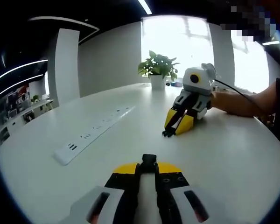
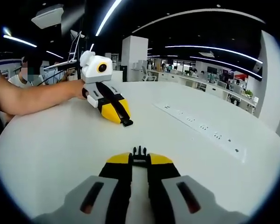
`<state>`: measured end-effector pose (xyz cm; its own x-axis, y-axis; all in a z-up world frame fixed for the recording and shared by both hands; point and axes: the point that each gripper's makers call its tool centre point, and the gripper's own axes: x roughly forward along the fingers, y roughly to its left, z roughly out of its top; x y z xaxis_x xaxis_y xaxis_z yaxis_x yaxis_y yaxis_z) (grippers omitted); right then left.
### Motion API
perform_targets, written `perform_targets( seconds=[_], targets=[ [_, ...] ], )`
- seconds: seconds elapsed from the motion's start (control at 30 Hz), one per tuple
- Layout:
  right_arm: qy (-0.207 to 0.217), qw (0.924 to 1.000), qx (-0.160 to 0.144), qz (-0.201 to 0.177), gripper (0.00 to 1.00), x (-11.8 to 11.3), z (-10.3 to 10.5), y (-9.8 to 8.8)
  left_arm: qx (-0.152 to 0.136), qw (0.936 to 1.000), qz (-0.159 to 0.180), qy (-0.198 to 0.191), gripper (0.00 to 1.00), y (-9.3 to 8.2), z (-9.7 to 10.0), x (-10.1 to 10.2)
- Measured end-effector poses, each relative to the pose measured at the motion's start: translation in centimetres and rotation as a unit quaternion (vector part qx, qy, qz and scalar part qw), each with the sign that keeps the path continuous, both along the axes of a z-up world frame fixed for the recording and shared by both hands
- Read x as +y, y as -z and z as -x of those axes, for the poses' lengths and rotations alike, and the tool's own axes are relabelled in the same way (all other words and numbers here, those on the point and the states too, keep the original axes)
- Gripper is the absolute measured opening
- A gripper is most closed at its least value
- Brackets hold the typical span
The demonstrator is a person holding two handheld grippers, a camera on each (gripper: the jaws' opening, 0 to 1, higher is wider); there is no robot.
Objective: Snap the two parts of the plastic buckle together until the buckle closes and remains connected.
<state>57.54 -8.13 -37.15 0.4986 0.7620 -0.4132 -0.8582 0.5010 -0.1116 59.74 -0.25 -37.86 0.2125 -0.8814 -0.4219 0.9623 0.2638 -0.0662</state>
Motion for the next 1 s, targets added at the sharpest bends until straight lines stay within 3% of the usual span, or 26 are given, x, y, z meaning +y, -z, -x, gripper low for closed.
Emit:
perform_targets(
  seconds=[0.23,0.43,0.77,1.0],
  targets=[
    [0.004,1.0,0.004,0.006,0.11,-0.3,0.0,0.0,-0.002,1.0,0.0,-0.007,0.11,-0.6,0.0,0.0],
    [0.015,0.9997,0.0,-0.018,0.11,-0.8,0.0,-1.8,-0.005,0.9999,0.003,-0.012,0.11,-1.2,0.0,0.0],
    [0.021,0.9997,-0.011,-0.012,0.11,-1.1,-0.1,-2.7,-0.011,0.9997,0.017,-0.009,0.11,-2.9,0.1,-0.4],
    [0.03,0.9992,-0.025,-0.012,0.11,-1.4,0.0,-4.2,0.008,0.9994,0.028,-0.016,0.11,-4.6,0.2,-0.1]
  ],
)
